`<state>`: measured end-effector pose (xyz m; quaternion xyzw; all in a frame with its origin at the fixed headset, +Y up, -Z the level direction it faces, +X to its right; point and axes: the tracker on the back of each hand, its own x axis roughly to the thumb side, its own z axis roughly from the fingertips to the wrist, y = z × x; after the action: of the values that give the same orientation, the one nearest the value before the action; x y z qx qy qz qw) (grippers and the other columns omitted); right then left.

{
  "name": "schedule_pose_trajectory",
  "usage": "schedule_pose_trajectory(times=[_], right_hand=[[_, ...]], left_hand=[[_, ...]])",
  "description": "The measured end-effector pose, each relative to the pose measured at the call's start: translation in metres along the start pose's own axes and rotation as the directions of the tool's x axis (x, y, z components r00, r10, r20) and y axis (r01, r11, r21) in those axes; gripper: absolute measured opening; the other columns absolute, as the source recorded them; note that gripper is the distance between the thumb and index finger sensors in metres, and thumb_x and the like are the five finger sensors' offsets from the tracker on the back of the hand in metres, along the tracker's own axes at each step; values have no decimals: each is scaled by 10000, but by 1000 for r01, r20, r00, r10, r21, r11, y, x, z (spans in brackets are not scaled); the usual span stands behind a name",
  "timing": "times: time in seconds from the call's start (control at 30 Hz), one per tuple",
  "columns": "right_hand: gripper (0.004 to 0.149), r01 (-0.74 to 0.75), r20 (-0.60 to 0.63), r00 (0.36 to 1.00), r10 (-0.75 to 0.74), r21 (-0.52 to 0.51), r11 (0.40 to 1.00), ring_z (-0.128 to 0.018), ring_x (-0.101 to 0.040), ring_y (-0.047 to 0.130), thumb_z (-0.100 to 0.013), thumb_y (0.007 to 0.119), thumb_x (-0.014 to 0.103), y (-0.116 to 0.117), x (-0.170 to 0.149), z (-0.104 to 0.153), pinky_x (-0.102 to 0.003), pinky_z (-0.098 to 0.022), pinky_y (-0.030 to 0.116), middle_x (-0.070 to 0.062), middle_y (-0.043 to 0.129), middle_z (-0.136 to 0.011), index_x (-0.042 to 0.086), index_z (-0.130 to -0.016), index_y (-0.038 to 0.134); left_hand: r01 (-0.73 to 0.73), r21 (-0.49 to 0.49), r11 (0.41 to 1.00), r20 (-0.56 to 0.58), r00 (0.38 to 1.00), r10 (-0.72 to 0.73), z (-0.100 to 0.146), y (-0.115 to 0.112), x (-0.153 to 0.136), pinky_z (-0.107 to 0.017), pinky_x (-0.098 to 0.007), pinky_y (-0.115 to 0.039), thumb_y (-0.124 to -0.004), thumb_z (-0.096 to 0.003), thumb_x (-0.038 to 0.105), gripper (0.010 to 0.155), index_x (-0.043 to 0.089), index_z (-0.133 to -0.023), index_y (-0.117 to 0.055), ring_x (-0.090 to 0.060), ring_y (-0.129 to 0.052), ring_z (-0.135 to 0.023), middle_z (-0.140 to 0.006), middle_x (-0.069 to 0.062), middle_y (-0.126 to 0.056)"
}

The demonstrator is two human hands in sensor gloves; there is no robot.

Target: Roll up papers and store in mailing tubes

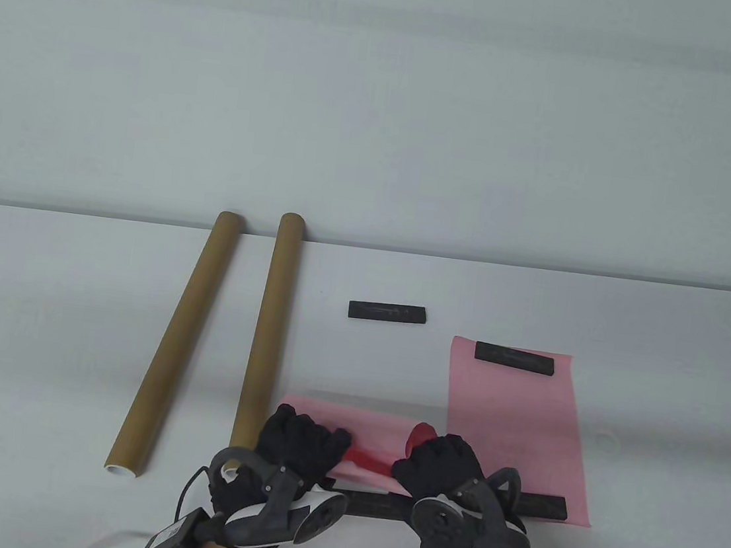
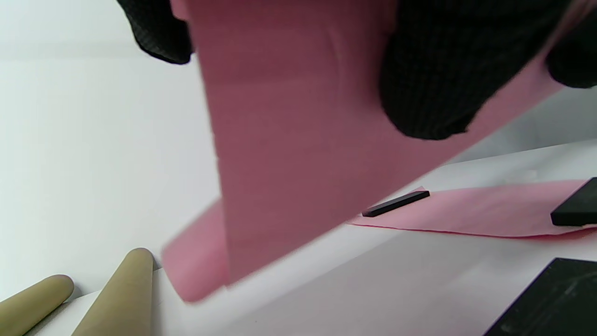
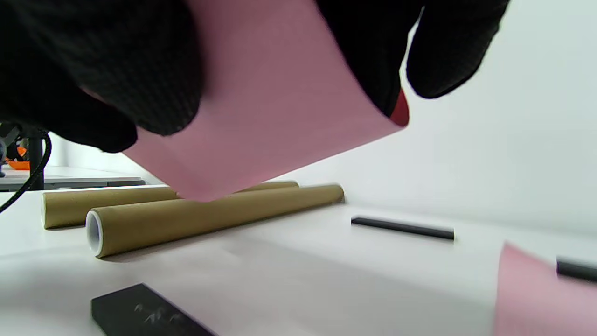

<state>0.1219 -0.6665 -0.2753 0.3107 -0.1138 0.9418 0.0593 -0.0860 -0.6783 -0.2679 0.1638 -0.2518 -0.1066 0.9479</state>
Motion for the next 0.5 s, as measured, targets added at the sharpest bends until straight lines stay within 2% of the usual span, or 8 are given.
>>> schedule_pose_trajectory(times=[0.07, 0.13, 0.2, 0.27, 0.3, 0.37, 0.4, 0.5], right_hand=[[415, 118, -35, 992, -117, 36, 992, -734, -394, 970, -442, 907, 466, 3, -7, 1, -660, -608, 734, -83, 979, -752, 178, -738, 942], [406, 243, -68, 969, -239, 45, 969, -709, -404, 981, -446, 907, 465, 3, -13, 2, -662, -591, 741, -95, 996, -724, 164, -712, 963], [455, 256, -82, 963, -255, 2, 967, -717, -423, 969, -435, 914, 488, 2, -15, 5, -669, -587, 735, -115, 987, -742, 147, -734, 957], [656, 119, -52, 991, -121, -51, 992, -835, -482, 863, -401, 934, 548, 0, -12, 8, -689, -613, 696, -159, 873, -893, 110, -883, 852], [757, -20, -23, 1000, 19, -82, 996, -883, -495, 816, -377, 945, 575, -2, -6, 10, -700, -633, 672, -166, 810, -960, 108, -951, 788], [789, -191, 47, 979, 197, -108, 976, -930, -475, 783, -370, 953, 582, -3, 2, 12, -691, -662, 661, -137, 777, -1003, 130, -985, 752], [758, -236, 51, 968, 245, -142, 961, -924, -456, 805, -368, 955, 573, -3, 6, 13, -684, -666, 671, -121, 799, -988, 146, -967, 771], [496, -202, 35, 978, 208, -124, 971, -842, -395, 904, -409, 944, 492, -2, 7, 10, -654, -656, 707, -62, 928, -846, 204, -811, 897]], left_hand=[[4, 7, 1000, 21, 1000, -5, -1, 0, -1, -694, -476, -730, -924, -306, 565, 675, 331, -905, -718, -138, -985, -745, -742, 111, -938], [-12, 4, 1000, 17, 1000, 12, -2, -1, -2, -681, -460, -754, -916, -316, 559, 602, 346, -860, -770, -117, -1020, -689, -682, 128, -973], [-52, -22, 998, 10, 999, 52, -3, -4, -4, -668, -450, -771, -909, -328, 545, 521, 369, -810, -818, -106, -1042, -654, -636, 137, -999], [-125, -69, 990, -16, 992, 124, -4, -9, -6, -666, -448, -775, -902, -332, 545, 483, 379, -781, -843, -105, -1051, -636, -614, 138, -1009], [-175, -98, 980, -29, 984, 173, -5, -12, -8, -663, -448, -778, -896, -334, 547, 463, 383, -765, -854, -106, -1054, -626, -600, 139, -1014], [-274, -137, 952, -53, 962, 269, -7, -16, -10, -662, -451, -777, -895, -336, 547, 449, 381, -752, -864, -109, -1058, -614, -586, 135, -1018], [-324, -157, 933, -63, 946, 318, -8, -18, -11, -661, -454, -776, -896, -337, 545, 445, 380, -749, -867, -112, -1058, -613, -584, 131, -1019], [-339, -167, 926, -63, 941, 333, -8, -19, -11, -667, -464, -762, -902, -339, 543, 449, 375, -754, -865, -125, -1047, -628, -594, 122, -1015]])
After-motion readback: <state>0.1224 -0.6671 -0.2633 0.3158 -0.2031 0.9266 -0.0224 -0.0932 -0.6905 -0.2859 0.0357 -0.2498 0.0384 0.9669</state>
